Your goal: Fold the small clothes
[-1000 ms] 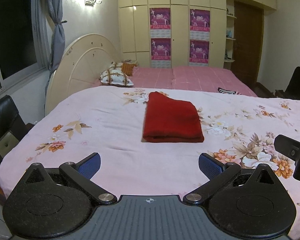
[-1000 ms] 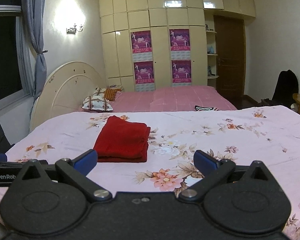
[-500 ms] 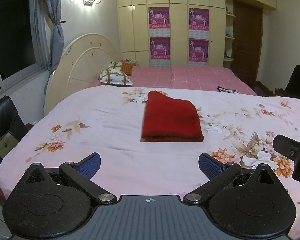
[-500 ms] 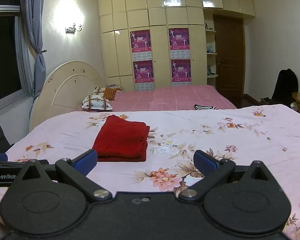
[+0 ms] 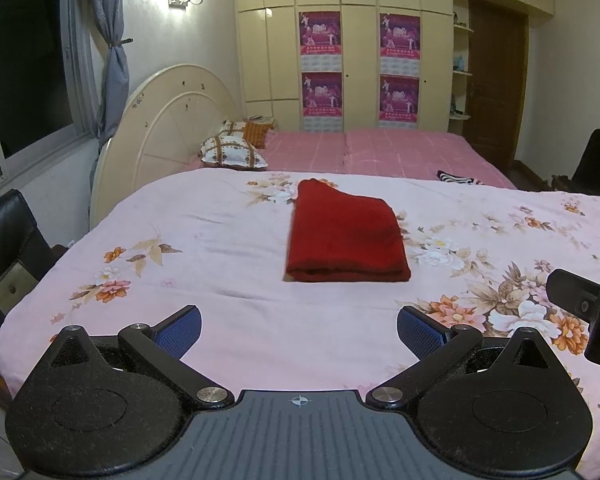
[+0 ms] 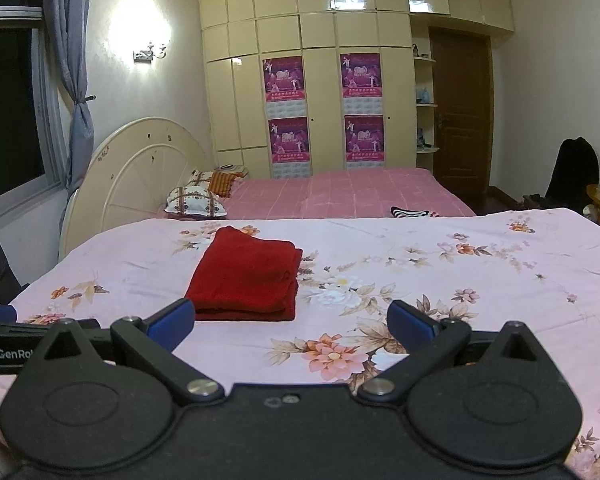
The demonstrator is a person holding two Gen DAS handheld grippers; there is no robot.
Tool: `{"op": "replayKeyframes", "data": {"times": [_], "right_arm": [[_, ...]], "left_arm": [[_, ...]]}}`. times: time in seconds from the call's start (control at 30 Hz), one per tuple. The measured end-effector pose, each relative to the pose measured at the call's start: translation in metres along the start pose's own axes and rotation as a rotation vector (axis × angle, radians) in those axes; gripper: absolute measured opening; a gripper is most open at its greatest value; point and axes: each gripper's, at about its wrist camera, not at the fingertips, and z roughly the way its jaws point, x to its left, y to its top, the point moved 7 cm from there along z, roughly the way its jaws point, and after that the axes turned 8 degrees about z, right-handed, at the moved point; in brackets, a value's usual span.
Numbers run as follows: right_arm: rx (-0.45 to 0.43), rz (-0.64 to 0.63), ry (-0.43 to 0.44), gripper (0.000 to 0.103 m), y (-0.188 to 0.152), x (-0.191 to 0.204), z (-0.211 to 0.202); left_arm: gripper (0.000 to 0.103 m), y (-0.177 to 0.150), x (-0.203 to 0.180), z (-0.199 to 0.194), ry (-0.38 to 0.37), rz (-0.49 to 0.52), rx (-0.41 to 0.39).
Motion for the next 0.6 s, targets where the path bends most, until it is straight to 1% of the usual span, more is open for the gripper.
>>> {"op": "replayKeyframes", "data": {"times": [0.6], "right_arm": [[0.009,-0.007,0.001,0.102,0.0009,-0.0002,0.0015]], "left_arm": [[0.103,-0.0012,0.0012,0.0039,-0.003,0.000,0.005]]}}
